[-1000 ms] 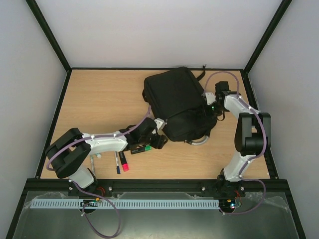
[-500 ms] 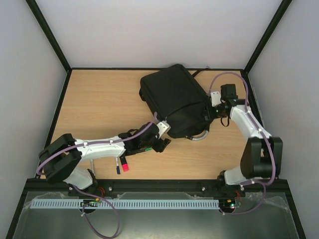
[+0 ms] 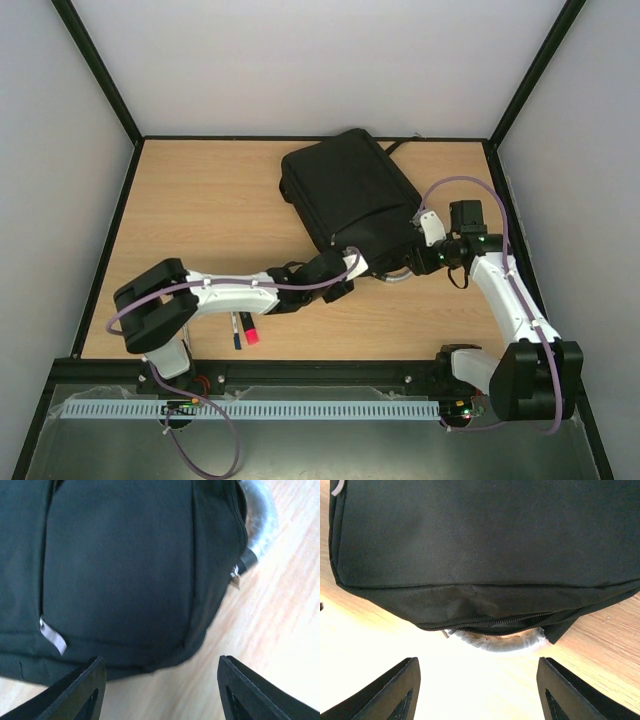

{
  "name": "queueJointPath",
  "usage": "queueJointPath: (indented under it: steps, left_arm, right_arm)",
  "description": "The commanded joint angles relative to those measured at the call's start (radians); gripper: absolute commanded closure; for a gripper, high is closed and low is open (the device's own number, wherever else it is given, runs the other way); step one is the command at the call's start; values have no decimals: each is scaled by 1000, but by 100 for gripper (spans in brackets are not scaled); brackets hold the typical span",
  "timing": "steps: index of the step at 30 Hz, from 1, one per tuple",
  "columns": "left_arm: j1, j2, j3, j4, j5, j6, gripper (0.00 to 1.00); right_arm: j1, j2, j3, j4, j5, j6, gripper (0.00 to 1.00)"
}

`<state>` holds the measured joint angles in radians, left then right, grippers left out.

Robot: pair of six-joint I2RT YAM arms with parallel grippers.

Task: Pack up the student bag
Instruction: Zip the student bag at the center of the board.

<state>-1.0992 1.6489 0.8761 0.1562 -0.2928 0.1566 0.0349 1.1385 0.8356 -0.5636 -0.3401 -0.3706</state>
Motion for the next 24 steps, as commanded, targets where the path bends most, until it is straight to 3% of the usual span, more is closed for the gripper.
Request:
queueJointPath:
  steps: [1,6,13,16,20,24]
  left_arm:
    - [-2,83,111,-16,-85,108,37]
    - [-1,149,155,-50,-93,165,39]
    - [-9,98,87,-34,12,182,35]
    - [-12,131,99,-42,-37,202,35]
    - [-12,235,175,-65,-166,219,44]
    - [-2,271,203,-20,-136,200,54]
  right_arm:
    - [5,-14,-26,-56,-39,-31,36]
    - [5,-7,-44,-48,-47,-23,37]
    - [5,1,-41,-44,-41,-18,37]
    - [5,5,-39,-42,-49,-8,37]
    - [5,5,-39,-40,-48,-3,38]
    - [5,0,-44,-37,-40,4,40]
